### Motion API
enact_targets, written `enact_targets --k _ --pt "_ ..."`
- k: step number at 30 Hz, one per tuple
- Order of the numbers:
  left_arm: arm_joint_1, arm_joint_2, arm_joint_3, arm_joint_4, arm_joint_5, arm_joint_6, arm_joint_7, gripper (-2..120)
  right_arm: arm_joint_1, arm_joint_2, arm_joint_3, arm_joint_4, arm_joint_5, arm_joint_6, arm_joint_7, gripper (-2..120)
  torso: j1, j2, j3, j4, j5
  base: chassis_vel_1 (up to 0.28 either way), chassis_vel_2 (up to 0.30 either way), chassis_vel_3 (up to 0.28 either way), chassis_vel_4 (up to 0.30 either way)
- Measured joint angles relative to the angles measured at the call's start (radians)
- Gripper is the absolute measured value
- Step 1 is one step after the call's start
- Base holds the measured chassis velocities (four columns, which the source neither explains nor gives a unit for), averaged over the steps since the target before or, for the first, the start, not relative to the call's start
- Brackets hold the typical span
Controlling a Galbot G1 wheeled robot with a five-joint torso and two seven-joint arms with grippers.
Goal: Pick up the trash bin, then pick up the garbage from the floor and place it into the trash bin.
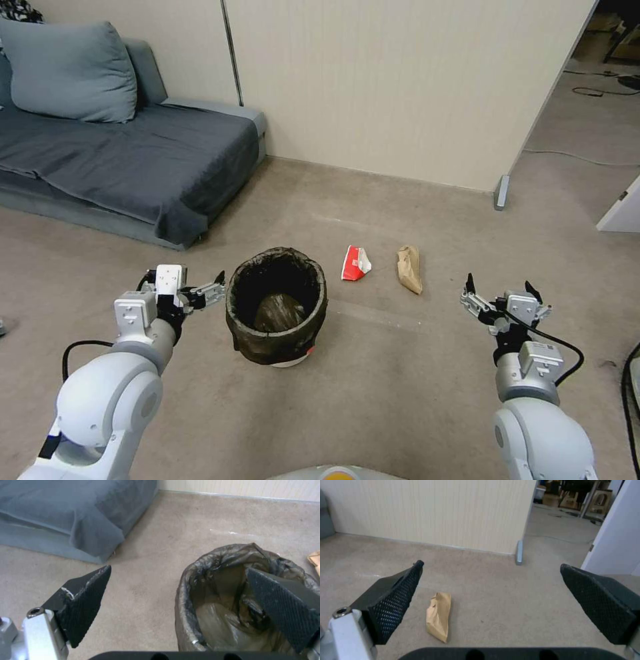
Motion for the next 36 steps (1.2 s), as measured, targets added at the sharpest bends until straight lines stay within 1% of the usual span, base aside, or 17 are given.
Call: enact_targets --k 5,10,11,12,16,20,25,27,28,32,33,36 --pt "-0.004 0.014 -0.002 0.002 -0.019 0.003 0.0 100 0.004 -0.005 -0.005 0.004 0.003 -0.006 -0.001 100 0.0 0.0 0.0 -0.0001 0.0 0.0 0.0 0.0 0.0" --pt "-0.013 0.028 -0.001 0.012 -0.086 0.003 0.001 100 0.006 -0.008 -0.011 0.004 0.002 -0.007 -0.002 100 0.0 0.0 0.0 -0.0001 0.0 0.0 0.0 0.0 0.0" --pt "-0.019 0.036 0.002 0.021 -0.123 0.003 0.001 100 0.006 -0.008 -0.014 0.004 0.002 -0.009 -0.002 100 0.0 0.0 0.0 -0.0001 0.0 0.0 0.0 0.0 0.0" --pt "-0.019 0.036 0.002 0.021 -0.123 0.003 0.001 100 0.006 -0.008 -0.014 0.004 0.002 -0.009 -0.002 100 0.0 0.0 0.0 -0.0001 0.0 0.0 0.0 0.0 0.0" --pt "-0.023 0.071 0.013 0.042 -0.21 0.002 -0.004 100 0.003 -0.01 -0.021 0.005 -0.001 -0.008 -0.003 100 0.0 0.0 0.0 -0.0001 0.0 0.0 0.0 0.0 0.0" --pt "-0.026 0.083 0.021 0.053 -0.231 0.002 -0.01 100 0.001 -0.013 -0.022 0.002 -0.001 -0.004 -0.005 100 0.0 0.0 0.0 0.0 0.0 0.0 0.0 0.0 0.0" --pt "-0.04 0.115 0.055 0.093 -0.239 0.002 -0.013 100 0.002 -0.023 -0.022 0.0 0.002 -0.001 -0.006 100 0.0 0.0 0.0 0.0 0.0 0.0 0.0 0.0 0.0" --pt "-0.06 0.146 0.076 0.119 -0.266 0.001 -0.013 100 0.006 -0.024 -0.026 -0.001 0.002 -0.001 -0.008 100 0.0 0.0 0.0 0.0 0.0001 0.0 0.0 0.0 0.0" --pt "-0.06 0.146 0.076 0.119 -0.266 0.001 -0.013 100 0.006 -0.024 -0.026 -0.001 0.002 -0.001 -0.008 100 0.0 0.0 0.0 0.0 0.0001 0.0 0.0 0.0 0.0" --pt "-0.124 0.209 0.123 0.178 -0.341 0.001 -0.033 100 0.007 -0.021 -0.034 -0.002 0.0 -0.002 -0.01 100 0.0 0.0 0.0 0.0 0.0 0.0 0.0 0.0 0.0" --pt "-0.124 0.209 0.123 0.178 -0.341 0.001 -0.033 100 0.007 -0.021 -0.034 -0.002 0.0 -0.002 -0.01 100 0.0 0.0 0.0 0.0 0.0 0.0 0.0 0.0 0.0" --pt "-0.209 0.253 0.175 0.24 -0.407 0.0 -0.056 100 0.007 -0.023 -0.036 -0.007 -0.002 -0.002 -0.012 100 0.0 0.0 0.0 -0.0002 0.0 0.0 0.0 0.0 0.0"
